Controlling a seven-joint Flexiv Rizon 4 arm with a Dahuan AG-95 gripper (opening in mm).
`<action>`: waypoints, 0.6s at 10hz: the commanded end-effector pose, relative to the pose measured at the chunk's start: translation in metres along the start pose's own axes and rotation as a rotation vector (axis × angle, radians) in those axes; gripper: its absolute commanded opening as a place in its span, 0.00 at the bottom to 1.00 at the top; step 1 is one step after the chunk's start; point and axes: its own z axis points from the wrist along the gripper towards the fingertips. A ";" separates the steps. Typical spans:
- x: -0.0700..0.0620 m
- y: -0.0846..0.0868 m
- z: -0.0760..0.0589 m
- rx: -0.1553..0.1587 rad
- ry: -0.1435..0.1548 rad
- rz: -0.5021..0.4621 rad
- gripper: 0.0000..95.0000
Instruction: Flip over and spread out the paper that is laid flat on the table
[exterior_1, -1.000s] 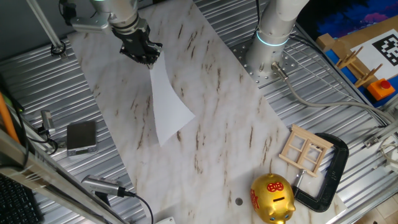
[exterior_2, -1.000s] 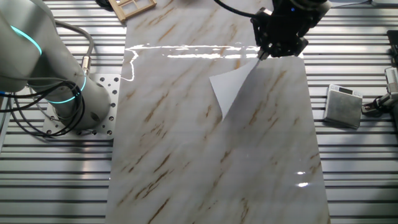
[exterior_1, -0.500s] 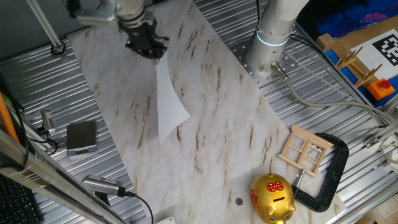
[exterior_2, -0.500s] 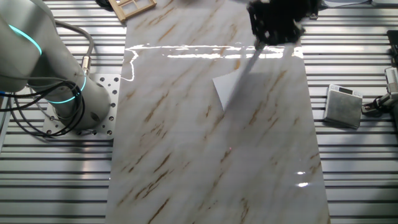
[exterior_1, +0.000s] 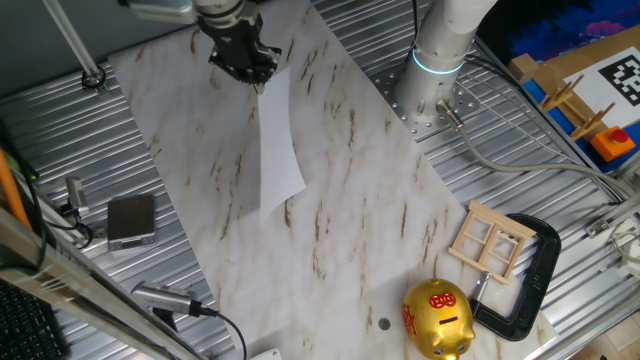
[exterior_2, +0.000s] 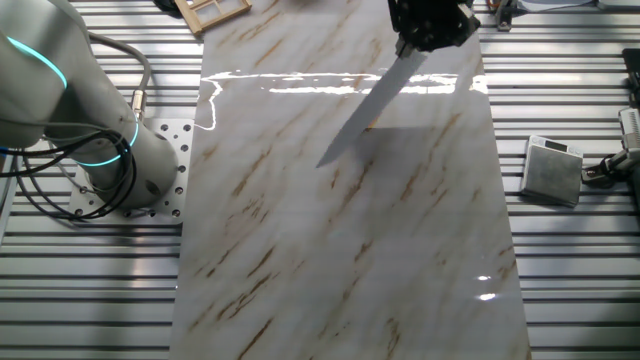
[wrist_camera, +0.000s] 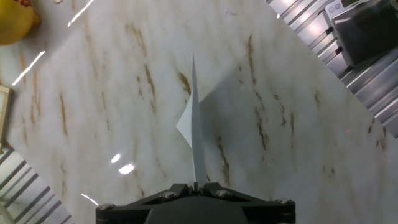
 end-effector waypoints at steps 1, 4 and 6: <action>-0.001 0.000 0.001 0.002 0.002 -0.005 0.00; -0.001 0.001 0.000 0.002 0.002 -0.018 0.00; -0.004 0.009 -0.002 0.002 0.012 0.000 0.00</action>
